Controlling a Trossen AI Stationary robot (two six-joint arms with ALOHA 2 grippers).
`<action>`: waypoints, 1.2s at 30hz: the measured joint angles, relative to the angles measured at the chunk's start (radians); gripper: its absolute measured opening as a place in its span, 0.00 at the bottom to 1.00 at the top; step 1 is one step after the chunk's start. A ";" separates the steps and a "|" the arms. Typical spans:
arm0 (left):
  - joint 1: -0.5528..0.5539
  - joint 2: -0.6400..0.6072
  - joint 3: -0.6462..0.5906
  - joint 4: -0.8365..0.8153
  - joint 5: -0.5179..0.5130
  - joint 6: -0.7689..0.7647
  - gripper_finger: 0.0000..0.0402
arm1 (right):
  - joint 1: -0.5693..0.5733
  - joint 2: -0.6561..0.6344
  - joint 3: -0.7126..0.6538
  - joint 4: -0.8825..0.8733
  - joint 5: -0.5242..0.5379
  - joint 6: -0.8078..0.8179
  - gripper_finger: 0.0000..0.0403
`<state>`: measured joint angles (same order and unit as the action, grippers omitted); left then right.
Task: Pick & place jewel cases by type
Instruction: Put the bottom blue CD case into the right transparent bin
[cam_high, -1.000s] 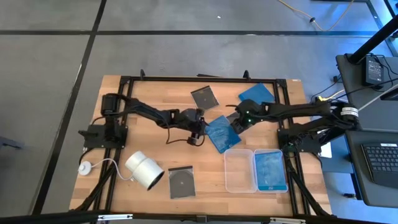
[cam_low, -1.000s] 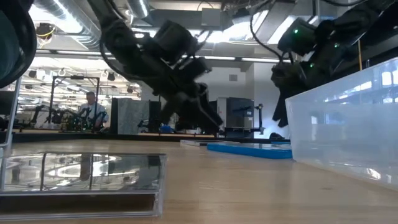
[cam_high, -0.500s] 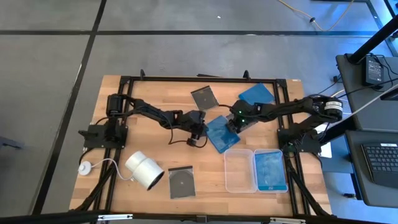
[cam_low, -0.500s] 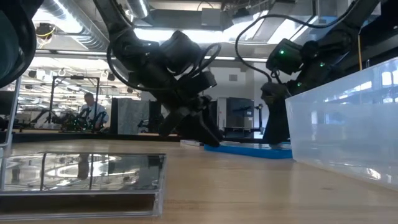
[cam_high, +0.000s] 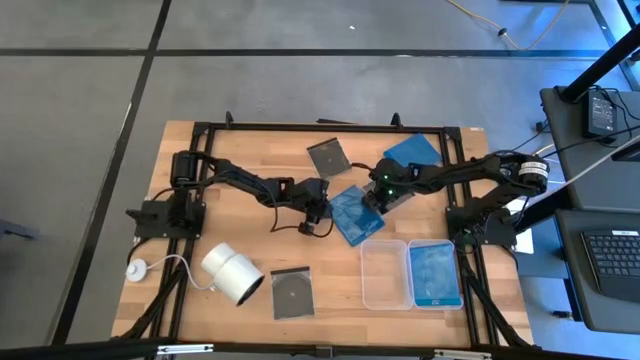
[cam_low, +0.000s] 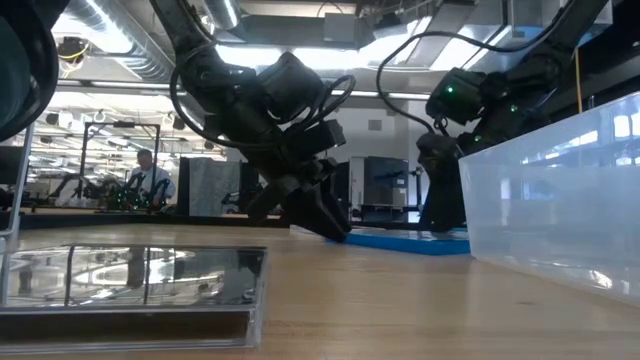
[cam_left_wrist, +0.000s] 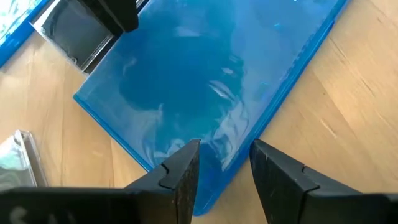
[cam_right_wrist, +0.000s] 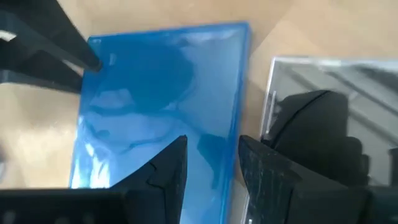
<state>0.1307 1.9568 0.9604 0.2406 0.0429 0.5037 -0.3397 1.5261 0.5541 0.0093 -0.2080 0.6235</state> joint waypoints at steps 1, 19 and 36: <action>0.000 0.000 0.000 0.005 0.000 0.000 0.34 | -0.001 0.000 -0.001 -0.002 -0.022 0.001 0.37; -0.003 0.084 -0.002 0.126 0.083 0.000 0.29 | -0.009 0.028 -0.004 0.000 -0.151 0.133 0.37; -0.003 0.082 -0.002 0.147 0.057 -0.029 0.28 | -0.008 0.034 0.127 -0.157 -0.155 -0.044 0.37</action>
<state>0.1276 2.0388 0.9581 0.3874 0.0994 0.4744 -0.3477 1.5603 0.6807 -0.1478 -0.3631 0.5792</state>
